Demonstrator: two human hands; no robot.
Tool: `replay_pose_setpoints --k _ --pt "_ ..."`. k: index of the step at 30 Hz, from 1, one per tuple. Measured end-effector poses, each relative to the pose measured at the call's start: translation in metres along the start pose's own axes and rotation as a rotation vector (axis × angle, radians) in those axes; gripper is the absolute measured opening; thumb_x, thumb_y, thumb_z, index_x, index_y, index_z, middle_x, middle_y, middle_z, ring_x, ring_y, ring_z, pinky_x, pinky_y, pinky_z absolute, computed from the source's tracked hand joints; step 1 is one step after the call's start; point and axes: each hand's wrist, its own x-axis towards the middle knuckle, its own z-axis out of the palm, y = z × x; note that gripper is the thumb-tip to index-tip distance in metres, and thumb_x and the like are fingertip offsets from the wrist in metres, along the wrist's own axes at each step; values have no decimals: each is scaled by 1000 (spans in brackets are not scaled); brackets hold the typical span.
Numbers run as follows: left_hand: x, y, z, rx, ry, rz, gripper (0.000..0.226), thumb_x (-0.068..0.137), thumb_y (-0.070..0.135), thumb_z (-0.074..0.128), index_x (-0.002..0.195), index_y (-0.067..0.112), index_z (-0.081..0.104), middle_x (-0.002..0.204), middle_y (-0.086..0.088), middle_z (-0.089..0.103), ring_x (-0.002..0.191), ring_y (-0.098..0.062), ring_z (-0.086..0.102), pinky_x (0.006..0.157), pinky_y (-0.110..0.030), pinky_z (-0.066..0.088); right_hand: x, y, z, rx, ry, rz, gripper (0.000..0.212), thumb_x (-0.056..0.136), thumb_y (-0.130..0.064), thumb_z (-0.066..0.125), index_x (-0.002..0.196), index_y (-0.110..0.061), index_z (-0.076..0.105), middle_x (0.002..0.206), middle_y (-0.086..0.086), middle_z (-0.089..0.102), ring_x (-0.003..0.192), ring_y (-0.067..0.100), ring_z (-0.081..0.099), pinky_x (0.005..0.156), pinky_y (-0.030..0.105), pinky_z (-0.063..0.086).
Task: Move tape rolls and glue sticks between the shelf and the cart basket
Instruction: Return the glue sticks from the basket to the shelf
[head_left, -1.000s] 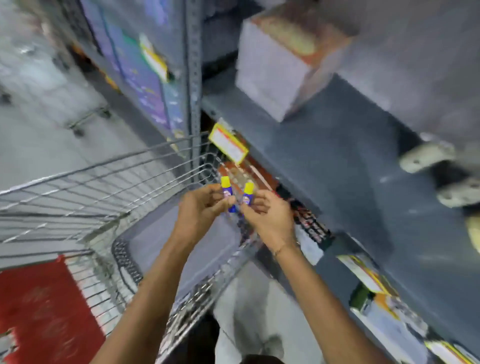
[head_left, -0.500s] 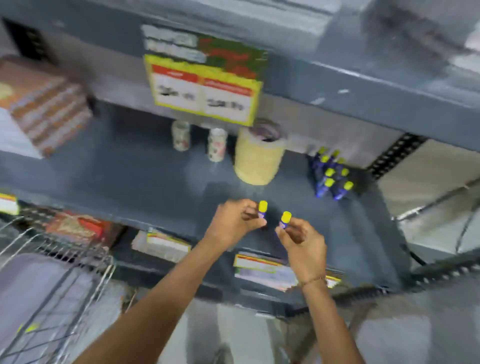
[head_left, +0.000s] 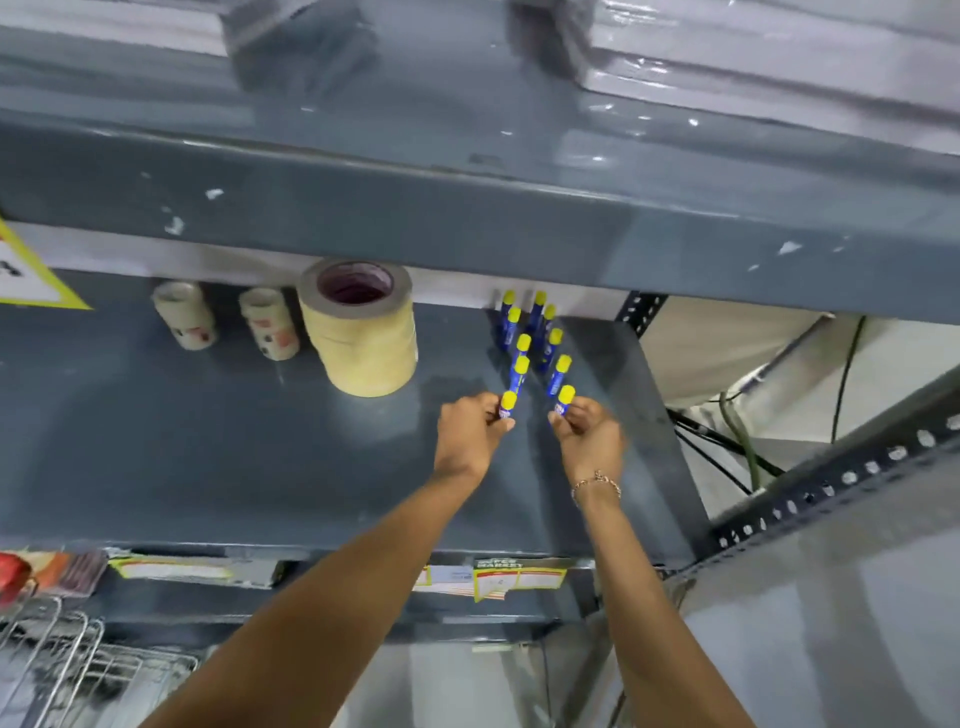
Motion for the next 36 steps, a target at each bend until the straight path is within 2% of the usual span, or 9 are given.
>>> replay_pose_setpoints --k 6,13,18,21,24,30,33,34,36 --pt "10 1 17 -65 -7 -6 16 78 9 73 92 2 68 90 -13 76 87 -27 71 87 -40 55 13 13 7 11 0 16 21 84 0 67 104 1 64 99 20 73 93 28 70 95 43 54" --pt "13 -3 11 -242 -109 -85 40 75 -3 73 113 1 64 108 -16 72 100 -21 68 87 -18 49 9 16 9 40 72 47 37 76 5 74 110 1 60 93 13 67 81 21 62 81 30 54" --pt "-8 -32 -47 -188 -68 -77 32 74 5 77 104 0 69 104 -14 73 92 -14 68 78 -2 47 -59 -2 27 3 213 -58 41 72 11 68 72 -25 48 72 9 57 58 18 52 67 27 46" --pt "-30 -62 -110 -165 126 -145 22 76 18 77 94 9 73 91 -3 74 79 -1 64 69 -1 46 -123 -32 77 8 -53 -233 53 69 11 67 61 -38 45 66 6 60 53 17 54 59 21 44" --pt "-63 -111 -189 -275 322 -248 8 77 20 76 82 20 72 76 4 72 62 12 62 66 -6 49 -177 -64 139 -4 -401 -293 44 73 5 68 63 -34 51 70 6 67 57 21 60 61 27 49" --pt "-182 -239 -364 -308 690 -482 5 82 8 70 78 6 68 70 -11 67 64 -8 60 69 -30 50 -293 -121 285 -93 -964 -387 8 76 -4 71 77 -9 65 76 12 70 65 20 61 68 27 50" --pt "-252 -304 -430 -176 832 -617 18 83 9 69 66 3 64 53 3 60 51 5 50 58 -14 42 -368 -133 360 -152 -1179 -510 4 78 -6 70 80 -6 66 72 7 66 66 19 59 63 20 47" --pt "-276 -327 -445 -109 876 -691 21 82 10 70 62 8 63 49 8 59 46 7 49 51 -6 37 -396 -131 383 -171 -1233 -570 3 79 -5 68 81 -4 66 74 9 68 68 22 61 65 26 49" --pt "-334 -382 -464 3 876 -937 13 80 12 71 68 5 68 60 -4 67 55 0 57 50 -13 38 -462 -113 434 -287 -1352 -717 6 83 -5 62 83 0 66 85 19 70 80 32 65 73 39 52"
